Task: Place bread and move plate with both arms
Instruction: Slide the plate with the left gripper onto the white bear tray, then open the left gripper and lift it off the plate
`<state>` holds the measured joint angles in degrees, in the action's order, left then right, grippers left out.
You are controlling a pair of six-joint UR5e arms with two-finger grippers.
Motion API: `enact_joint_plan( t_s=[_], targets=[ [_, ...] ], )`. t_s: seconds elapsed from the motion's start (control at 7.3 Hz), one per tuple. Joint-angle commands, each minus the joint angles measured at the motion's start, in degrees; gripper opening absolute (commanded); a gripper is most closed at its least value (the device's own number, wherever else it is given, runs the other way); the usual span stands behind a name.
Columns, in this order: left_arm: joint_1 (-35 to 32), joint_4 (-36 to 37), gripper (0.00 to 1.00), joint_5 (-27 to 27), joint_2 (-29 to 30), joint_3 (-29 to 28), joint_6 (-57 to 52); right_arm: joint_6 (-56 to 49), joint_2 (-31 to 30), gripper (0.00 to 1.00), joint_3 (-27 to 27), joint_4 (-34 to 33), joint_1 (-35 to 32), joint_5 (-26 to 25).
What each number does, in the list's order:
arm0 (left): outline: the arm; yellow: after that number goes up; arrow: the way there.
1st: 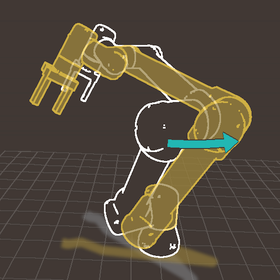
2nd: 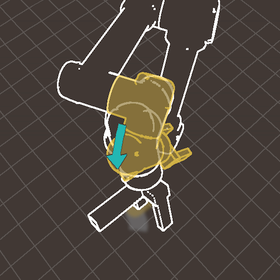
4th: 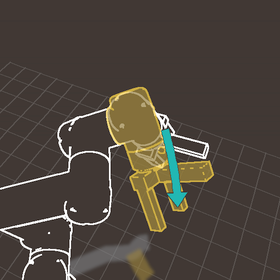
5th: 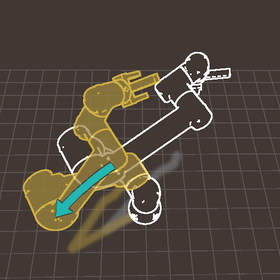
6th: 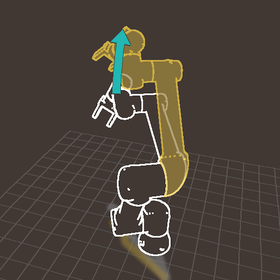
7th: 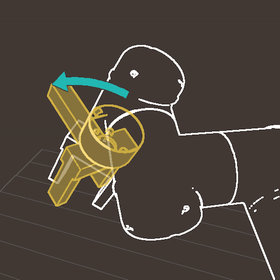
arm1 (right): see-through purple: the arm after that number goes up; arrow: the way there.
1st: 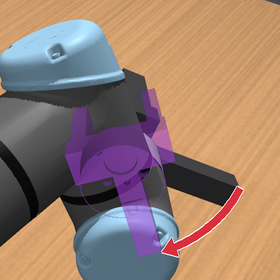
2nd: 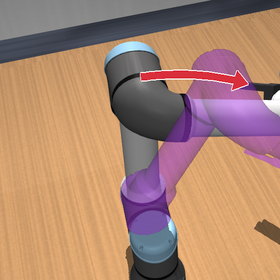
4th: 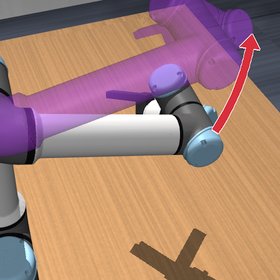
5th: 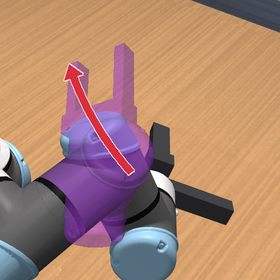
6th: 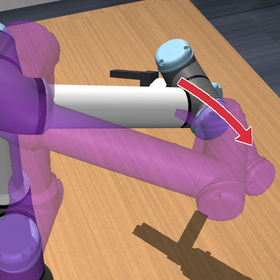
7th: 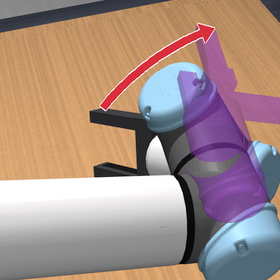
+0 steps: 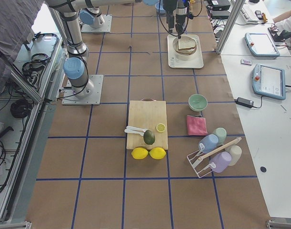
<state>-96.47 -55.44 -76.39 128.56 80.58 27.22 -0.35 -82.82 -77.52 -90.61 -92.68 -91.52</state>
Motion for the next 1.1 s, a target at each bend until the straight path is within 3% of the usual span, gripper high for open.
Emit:
enact_joint_plan(
  t_s=[0.0,0.14,0.41,0.96],
  targets=[
    [0.0,0.1,0.16,0.6,0.9,0.1,0.1,-0.1,0.2,1.00,0.0,-0.2,0.0,0.0],
    [0.1,0.1,0.99,0.6,0.5,-0.1,-0.1,0.0,0.1,1.00,0.0,-0.3,0.0,0.0],
    [1.1,-7.0,1.00,0.5,-3.6,-0.5,-0.5,-0.1,0.2,1.00,0.0,-0.3,0.0,0.0],
    [0.4,-28.4,1.00,-0.5,-20.6,0.2,-1.8,0.0,0.2,1.00,0.0,-0.1,0.0,0.0]
  ],
)
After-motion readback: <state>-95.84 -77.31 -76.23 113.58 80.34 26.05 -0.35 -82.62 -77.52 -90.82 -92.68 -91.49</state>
